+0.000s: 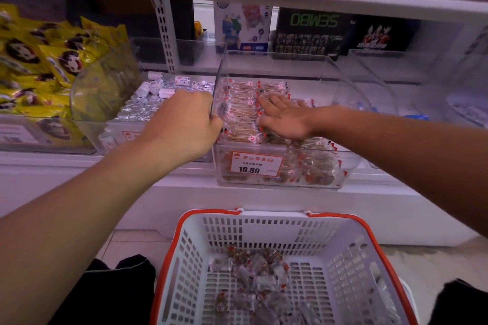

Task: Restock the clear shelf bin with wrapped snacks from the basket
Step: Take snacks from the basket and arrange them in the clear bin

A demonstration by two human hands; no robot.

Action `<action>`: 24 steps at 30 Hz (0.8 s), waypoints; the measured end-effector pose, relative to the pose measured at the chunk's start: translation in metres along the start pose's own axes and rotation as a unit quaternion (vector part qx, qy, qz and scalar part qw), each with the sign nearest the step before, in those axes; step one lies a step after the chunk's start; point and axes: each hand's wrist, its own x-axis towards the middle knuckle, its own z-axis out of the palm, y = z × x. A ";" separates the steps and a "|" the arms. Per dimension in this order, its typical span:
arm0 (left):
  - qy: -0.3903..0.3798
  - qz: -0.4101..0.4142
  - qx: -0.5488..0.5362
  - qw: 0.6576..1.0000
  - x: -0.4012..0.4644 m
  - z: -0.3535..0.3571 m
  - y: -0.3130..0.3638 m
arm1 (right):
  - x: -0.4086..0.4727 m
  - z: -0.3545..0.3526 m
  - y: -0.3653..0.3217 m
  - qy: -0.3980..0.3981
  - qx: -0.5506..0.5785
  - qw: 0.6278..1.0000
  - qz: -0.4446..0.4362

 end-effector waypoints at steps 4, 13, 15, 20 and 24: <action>0.007 -0.007 0.002 1.000 -0.002 0.001 0.001 | 0.002 0.001 0.002 -0.001 0.058 0.998 -0.003; 0.201 0.286 -0.132 0.928 -0.032 -0.004 0.033 | -0.062 -0.014 -0.017 0.450 0.160 0.873 -0.095; 0.124 0.350 -0.122 0.921 -0.047 0.020 0.036 | -0.098 0.022 -0.028 0.658 0.203 0.711 -0.145; -0.359 0.190 0.046 0.913 -0.118 0.122 0.030 | -0.117 0.181 -0.055 0.487 0.263 0.831 -0.059; -0.567 0.007 0.106 0.817 -0.187 0.204 -0.003 | -0.132 0.322 -0.033 -0.046 0.258 0.962 0.077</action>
